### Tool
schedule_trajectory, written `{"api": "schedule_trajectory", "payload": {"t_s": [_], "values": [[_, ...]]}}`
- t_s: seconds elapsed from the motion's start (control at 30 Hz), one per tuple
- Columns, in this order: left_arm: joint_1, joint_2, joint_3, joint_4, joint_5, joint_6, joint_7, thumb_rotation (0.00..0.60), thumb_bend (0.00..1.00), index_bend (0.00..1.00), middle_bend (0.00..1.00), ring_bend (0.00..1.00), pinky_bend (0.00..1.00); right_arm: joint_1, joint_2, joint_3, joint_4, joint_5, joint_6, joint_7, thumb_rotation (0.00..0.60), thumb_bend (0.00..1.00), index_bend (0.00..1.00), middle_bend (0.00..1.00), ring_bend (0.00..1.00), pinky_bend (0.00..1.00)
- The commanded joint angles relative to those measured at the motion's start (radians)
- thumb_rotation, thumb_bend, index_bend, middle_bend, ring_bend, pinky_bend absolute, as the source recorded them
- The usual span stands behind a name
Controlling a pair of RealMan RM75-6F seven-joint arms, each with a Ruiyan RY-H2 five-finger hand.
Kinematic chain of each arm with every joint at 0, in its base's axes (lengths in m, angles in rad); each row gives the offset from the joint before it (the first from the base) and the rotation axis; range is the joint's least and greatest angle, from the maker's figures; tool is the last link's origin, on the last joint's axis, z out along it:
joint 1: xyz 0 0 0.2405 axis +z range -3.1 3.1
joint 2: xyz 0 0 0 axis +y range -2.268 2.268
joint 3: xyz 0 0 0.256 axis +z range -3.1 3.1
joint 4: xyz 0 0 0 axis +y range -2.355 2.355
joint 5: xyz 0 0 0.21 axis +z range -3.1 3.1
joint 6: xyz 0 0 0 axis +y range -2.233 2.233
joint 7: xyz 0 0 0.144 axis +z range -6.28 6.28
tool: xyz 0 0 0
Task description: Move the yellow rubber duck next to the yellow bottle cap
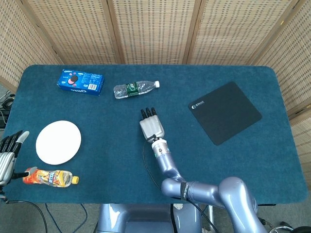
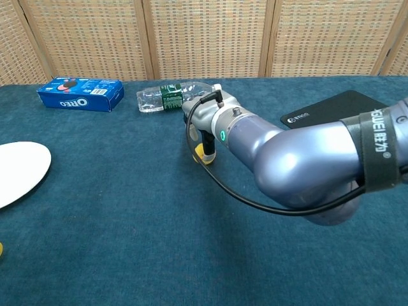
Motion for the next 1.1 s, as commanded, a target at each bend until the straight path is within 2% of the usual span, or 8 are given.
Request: {"api": "schedule_trajectory", "payload": {"t_s": [0.03,0.17,0.33,0.5,0.6,0.67,0.9,1.1], "values": [[0.000,0.001,0.001,-0.002,0.002,0.001,0.001,0.600,0.16,0.00,0.00,0.00,0.00,-0.008,0.009,-0.001,-0.016,0.000,0.010,-0.004,0.600,0.17,0.42,0.05,0.00,0.07],[0.001,0.001,0.001,-0.003,0.004,0.006,0.002,0.600,0.16,0.00,0.00,0.00,0.00,-0.028,0.031,-0.012,-0.051,-0.006,0.034,-0.012,0.600,0.17,0.41,0.04,0.00,0.06],[0.004,0.004,-0.002,-0.002,0.000,0.012,-0.007,0.600,0.15,0.00,0.00,0.00,0.00,-0.076,0.111,-0.026,-0.150,-0.067,0.131,-0.003,0.600,0.17,0.36,0.03,0.00,0.05],[0.007,0.006,-0.008,0.001,-0.016,0.011,-0.007,0.600,0.16,0.00,0.00,0.00,0.00,-0.181,0.258,-0.041,-0.349,-0.143,0.237,0.073,0.600,0.16,0.19,0.00,0.00,0.03],[0.011,0.003,-0.011,0.000,-0.016,0.022,0.001,0.600,0.16,0.00,0.00,0.00,0.00,-0.292,0.377,-0.095,-0.492,-0.233,0.321,0.167,0.600,0.14,0.11,0.00,0.00,0.03],[0.015,0.001,-0.010,-0.006,-0.007,0.038,0.011,0.600,0.16,0.00,0.00,0.00,0.00,-0.376,0.450,-0.153,-0.563,-0.299,0.371,0.243,0.600,0.13,0.09,0.00,0.00,0.02],[0.025,0.000,-0.008,-0.023,0.012,0.072,0.040,0.600,0.15,0.00,0.00,0.00,0.00,-0.504,0.554,-0.242,-0.627,-0.421,0.426,0.407,0.600,0.10,0.05,0.00,0.00,0.01],[0.027,-0.006,0.003,-0.039,0.037,0.085,0.082,0.600,0.16,0.00,0.00,0.00,0.00,-0.658,0.656,-0.348,-0.635,-0.570,0.505,0.617,0.600,0.10,0.04,0.00,0.00,0.00]]}}
